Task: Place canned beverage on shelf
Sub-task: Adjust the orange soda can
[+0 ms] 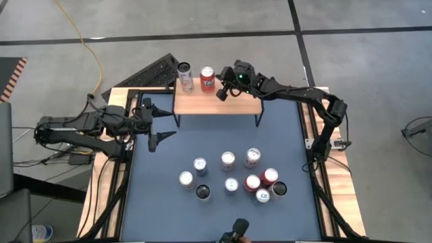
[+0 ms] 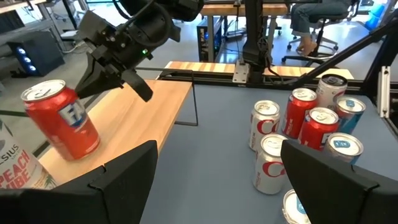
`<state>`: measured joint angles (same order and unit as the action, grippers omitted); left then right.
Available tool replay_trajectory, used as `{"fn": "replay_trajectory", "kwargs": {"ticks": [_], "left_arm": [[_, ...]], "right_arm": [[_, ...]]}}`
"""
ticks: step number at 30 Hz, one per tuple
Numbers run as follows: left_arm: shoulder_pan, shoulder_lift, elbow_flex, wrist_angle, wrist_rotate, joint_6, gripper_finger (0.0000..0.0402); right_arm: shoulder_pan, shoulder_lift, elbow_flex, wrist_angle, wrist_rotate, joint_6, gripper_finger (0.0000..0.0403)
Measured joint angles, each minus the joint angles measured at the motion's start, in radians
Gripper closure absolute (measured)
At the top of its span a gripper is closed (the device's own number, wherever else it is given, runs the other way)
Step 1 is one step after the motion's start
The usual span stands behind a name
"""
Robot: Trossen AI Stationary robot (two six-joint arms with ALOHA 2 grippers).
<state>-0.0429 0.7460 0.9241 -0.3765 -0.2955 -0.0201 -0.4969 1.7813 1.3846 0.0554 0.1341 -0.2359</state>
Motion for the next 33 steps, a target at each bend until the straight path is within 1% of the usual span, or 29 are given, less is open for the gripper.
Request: {"fn": "replay_trajectory", "kwargs": {"ticks": [5, 8, 11, 16, 21, 27, 33], "left_arm": [[0.0, 0.0, 0.0, -0.001, 0.0, 0.0, 0.0069], [0.0, 0.0, 0.0, 0.0, 0.0, 0.0, 0.0069], [0.0, 0.0, 0.0, 0.0, 0.0, -0.004, 0.0069], [0.0, 0.0, 0.0, -0.012, 0.001, -0.011, 0.0069], [0.0, 0.0, 0.0, -0.017, 0.001, -0.011, 0.0069], [0.0, 0.0, 0.0, -0.017, 0.001, -0.011, 0.0069], [0.0, 0.0, 0.0, -0.018, 0.001, -0.004, 0.0069]], "right_arm": [[0.041, 0.0, 0.0, -0.006, 0.0, -0.031, 0.0403], [0.054, 0.0, 0.0, -0.009, 0.05, -0.028, 0.0403], [0.052, 0.0, 0.0, -0.031, 0.07, -0.017, 0.0403], [0.073, 0.0, 0.0, -0.057, 0.029, 0.003, 0.0403], [0.12, 0.023, 0.0, -0.033, 0.019, -0.008, 0.0403], [0.106, 0.056, 0.0, 0.054, 0.018, -0.008, 0.0403], [0.093, 0.058, 0.0, 0.054, 0.019, -0.007, 0.0403]]}}
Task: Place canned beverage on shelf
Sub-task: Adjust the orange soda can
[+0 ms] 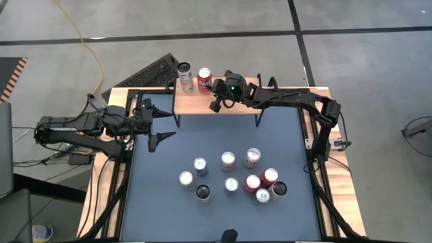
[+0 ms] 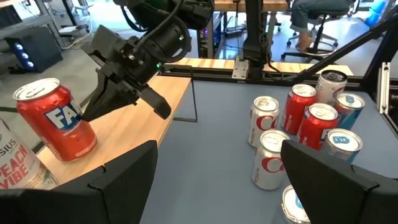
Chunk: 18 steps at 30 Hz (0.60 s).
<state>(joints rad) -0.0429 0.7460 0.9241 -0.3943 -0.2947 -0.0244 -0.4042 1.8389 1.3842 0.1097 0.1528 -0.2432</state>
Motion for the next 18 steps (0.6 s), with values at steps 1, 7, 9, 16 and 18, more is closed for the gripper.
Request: {"fn": "replay_trajectory", "kwargs": {"ticks": [1, 7, 9, 16, 18], "left_arm": [[0.0, 0.0, 0.0, 0.0, 0.0, 0.0, 0.0069], [0.0, 0.0, 0.0, 0.0, -0.001, 0.004, 0.0069], [0.0, 0.0, 0.0, 0.0, -0.002, 0.004, 0.0069], [0.0, 0.0, 0.0, 0.0, -0.003, 0.004, 0.0069], [0.0, 0.0, 0.0, 0.0, -0.005, 0.004, 0.0069]], "right_arm": [[-0.001, 0.0, 0.0, 0.0, 0.0, 0.0, 0.0403], [-0.007, 0.0, 0.0, -0.002, -0.043, 0.006, 0.0403], [-0.004, 0.0, 0.0, -0.002, -0.042, 0.002, 0.0403], [-0.002, 0.0, 0.0, 0.009, -0.051, 0.005, 0.0403], [-0.004, 0.0, 0.0, 0.026, -0.055, 0.006, 0.0403]]}}
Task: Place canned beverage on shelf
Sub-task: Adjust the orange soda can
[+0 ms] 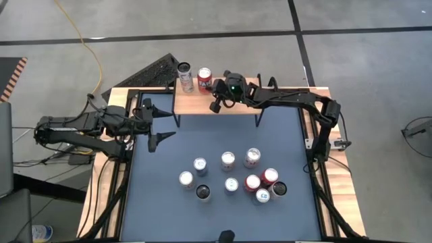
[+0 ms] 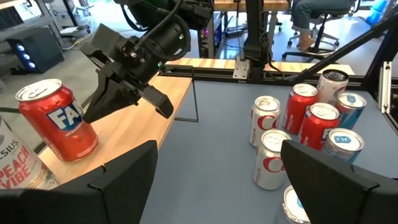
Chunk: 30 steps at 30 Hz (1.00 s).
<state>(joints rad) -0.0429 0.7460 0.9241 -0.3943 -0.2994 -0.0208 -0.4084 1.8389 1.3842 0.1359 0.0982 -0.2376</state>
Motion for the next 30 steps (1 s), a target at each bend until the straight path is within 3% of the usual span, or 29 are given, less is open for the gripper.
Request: {"fn": "replay_trajectory", "kwargs": {"ticks": [30], "left_arm": [[0.0, 0.0, 0.0, -0.005, 0.0, 0.0, 0.0069]], "right_arm": [[-0.005, 0.041, 0.013, 0.048, -0.023, 0.0, 0.0403]]}}
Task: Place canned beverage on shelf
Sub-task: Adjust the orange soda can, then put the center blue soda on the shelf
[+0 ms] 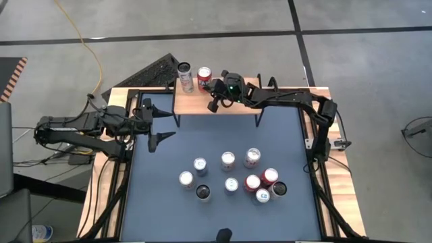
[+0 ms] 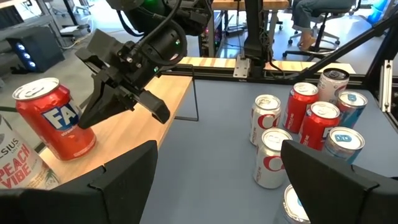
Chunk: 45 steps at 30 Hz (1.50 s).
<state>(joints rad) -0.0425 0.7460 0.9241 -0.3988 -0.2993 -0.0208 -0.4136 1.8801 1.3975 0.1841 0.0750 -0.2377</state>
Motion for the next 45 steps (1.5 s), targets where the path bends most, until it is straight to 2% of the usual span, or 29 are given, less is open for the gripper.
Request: {"fn": "replay_trajectory", "kwargs": {"ticks": [15, 20, 23, 28, 36, 38, 40, 45], "left_arm": [[0.0, 0.0, 0.0, 0.0, 0.0, -0.003, 0.0069], [0.0, 0.0, 0.0, -0.004, 0.001, -0.003, 0.0069], [0.0, 0.0, 0.0, -0.016, 0.002, -0.007, 0.0069], [0.0, 0.0, 0.0, -0.017, 0.025, -0.018, 0.0069], [0.0, 0.0, 0.0, -0.015, 0.121, -0.025, 0.0069], [0.0, 0.0, 0.0, -0.015, 0.121, -0.024, 0.0069], [0.0, 0.0, 0.0, -0.015, 0.121, -0.025, 0.0069], [0.0, 0.0, 0.0, -0.018, 0.121, -0.032, 0.0069]], "right_arm": [[-0.014, 0.006, 0.0, 0.018, 0.0, 0.001, 0.0403], [0.017, -0.007, 0.0, -0.023, 0.003, -0.009, 0.0403], [0.044, -0.063, 0.0, -0.136, 0.007, -0.023, 0.0403], [0.092, -0.221, 0.0, -0.439, 0.05, -0.022, 0.0403], [0.283, -0.49, 0.001, -0.806, 0.057, -0.003, 0.0399], [0.342, -0.514, 0.001, -0.852, 0.062, 0.005, 0.0381], [0.402, -0.518, 0.0, -0.862, 0.062, 0.027, 0.0347], [0.508, -0.489, 0.001, -0.824, 0.07, 0.073, 0.0217]]}}
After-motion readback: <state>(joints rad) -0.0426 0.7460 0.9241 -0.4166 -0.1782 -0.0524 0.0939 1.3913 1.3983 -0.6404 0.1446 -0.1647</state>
